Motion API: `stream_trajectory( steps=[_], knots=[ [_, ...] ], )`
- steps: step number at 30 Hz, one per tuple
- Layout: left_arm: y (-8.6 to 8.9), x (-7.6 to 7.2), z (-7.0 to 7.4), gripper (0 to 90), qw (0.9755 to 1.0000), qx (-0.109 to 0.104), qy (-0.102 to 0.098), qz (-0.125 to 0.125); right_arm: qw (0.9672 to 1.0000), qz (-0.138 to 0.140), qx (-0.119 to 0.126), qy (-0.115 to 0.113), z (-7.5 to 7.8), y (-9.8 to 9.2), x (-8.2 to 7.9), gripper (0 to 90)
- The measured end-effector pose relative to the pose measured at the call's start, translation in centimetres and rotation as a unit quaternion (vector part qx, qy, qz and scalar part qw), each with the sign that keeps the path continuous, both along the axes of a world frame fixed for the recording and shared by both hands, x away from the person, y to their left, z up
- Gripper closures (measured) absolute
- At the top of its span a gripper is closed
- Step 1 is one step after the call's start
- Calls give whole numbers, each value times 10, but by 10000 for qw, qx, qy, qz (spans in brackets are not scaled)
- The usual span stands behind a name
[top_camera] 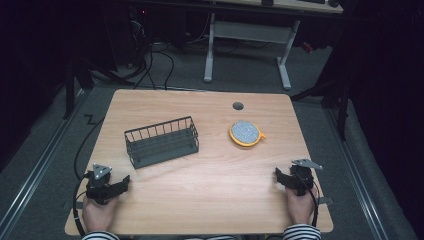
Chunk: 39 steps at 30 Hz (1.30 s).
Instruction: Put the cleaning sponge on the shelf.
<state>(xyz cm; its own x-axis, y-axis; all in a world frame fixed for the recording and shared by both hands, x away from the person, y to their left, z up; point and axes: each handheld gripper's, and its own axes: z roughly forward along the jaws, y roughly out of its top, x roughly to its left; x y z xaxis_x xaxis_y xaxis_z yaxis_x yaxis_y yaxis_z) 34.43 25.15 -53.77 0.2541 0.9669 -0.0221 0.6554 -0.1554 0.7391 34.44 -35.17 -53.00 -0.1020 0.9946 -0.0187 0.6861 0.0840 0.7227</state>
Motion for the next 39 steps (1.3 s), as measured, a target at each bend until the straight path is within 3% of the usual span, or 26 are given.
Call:
stream_trajectory(
  steps=[10, 22, 33, 39],
  knots=[
    [-1, 1, 0, 241, 10000, 25, 7, -6, 10000, 7, 8, -14, 0, 0, 0, 308],
    [-1, 1, 0, 244, 10000, 13, 0, 38, 9998, 171, 12, -64, 0, 1, -1, 392],
    [-1, 3, 0, 269, 10000, 22, -15, 66, 9999, 138, 27, 39, 2, 2, -1, 396],
    [-3, 4, 3, 288, 9999, -97, 37, -42, 9995, 296, 87, 69, 5, 5, 0, 509]
  ],
)
